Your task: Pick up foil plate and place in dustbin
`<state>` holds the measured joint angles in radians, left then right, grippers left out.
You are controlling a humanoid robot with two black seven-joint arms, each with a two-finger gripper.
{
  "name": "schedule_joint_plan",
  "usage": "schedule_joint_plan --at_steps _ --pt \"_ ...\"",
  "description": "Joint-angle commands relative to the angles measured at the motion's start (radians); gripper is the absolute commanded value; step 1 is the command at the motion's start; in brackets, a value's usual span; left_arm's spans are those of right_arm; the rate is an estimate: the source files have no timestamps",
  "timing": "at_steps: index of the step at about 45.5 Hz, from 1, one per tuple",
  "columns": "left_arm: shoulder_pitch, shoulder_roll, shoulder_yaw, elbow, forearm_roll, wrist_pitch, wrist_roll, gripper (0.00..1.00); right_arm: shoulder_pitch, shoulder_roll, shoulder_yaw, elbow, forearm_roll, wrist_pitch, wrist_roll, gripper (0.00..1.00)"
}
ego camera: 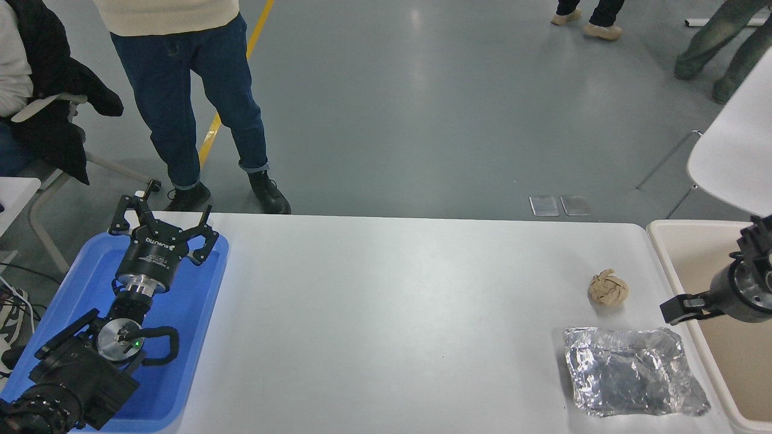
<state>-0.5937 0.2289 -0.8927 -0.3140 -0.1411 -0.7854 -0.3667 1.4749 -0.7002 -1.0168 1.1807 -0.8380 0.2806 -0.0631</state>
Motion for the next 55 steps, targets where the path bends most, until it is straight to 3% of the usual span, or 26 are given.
schedule_joint_plan --at_steps 1,37,42,46,55 --pt "0.000 0.000 0.000 0.000 0.000 0.000 0.000 1.00 -0.214 -0.005 0.125 -0.107 -0.055 -0.080 0.000 0.98" --pt "0.000 0.000 0.000 0.001 -0.002 0.000 0.000 1.00 -0.449 0.002 0.308 -0.245 -0.023 -0.093 0.000 1.00" --pt "0.000 0.001 0.000 0.000 -0.002 0.000 0.000 1.00 -0.453 0.004 0.308 -0.256 -0.021 -0.097 0.000 0.96" --pt "0.000 0.000 0.000 0.001 -0.002 0.000 0.000 1.00 -0.462 0.004 0.314 -0.263 -0.012 -0.101 -0.001 0.81" --pt "0.000 0.000 0.000 0.001 -0.002 0.000 0.000 1.00 -0.495 0.004 0.319 -0.288 0.129 -0.106 0.000 0.13"
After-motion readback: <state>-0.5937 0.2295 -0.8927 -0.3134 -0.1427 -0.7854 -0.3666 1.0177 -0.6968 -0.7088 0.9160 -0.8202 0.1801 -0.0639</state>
